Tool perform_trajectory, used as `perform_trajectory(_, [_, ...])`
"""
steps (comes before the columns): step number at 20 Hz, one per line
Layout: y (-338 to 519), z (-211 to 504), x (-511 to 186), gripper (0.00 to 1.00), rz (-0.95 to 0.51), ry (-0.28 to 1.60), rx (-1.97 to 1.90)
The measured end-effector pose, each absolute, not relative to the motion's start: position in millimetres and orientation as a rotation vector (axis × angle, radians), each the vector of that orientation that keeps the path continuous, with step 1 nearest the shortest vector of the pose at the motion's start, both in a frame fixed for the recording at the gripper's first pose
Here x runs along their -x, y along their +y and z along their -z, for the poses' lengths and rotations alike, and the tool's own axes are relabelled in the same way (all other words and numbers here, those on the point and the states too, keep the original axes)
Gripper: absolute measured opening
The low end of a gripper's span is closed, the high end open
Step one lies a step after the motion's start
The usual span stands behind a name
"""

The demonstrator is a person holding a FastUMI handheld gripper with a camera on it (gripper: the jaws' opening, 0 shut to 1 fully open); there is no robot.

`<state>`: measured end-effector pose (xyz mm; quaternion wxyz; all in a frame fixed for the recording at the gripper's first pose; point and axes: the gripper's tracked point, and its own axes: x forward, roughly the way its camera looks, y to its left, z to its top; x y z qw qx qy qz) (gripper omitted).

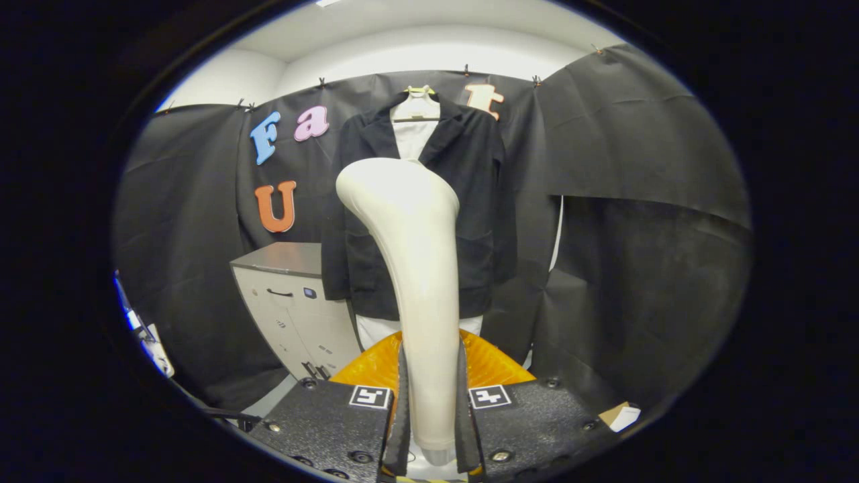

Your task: Iron the clothes twice with a garment steamer, once on the left side and once on the right side.

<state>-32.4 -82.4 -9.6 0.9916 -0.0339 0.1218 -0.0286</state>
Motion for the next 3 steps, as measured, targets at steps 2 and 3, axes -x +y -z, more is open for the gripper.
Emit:
perform_trajectory(2, [-82.7,8.2,31.9,0.29,0.057,0.241,0.07])
perform_trajectory(3, [-82.9,7.9,32.4,0.29,0.056,0.239,0.072])
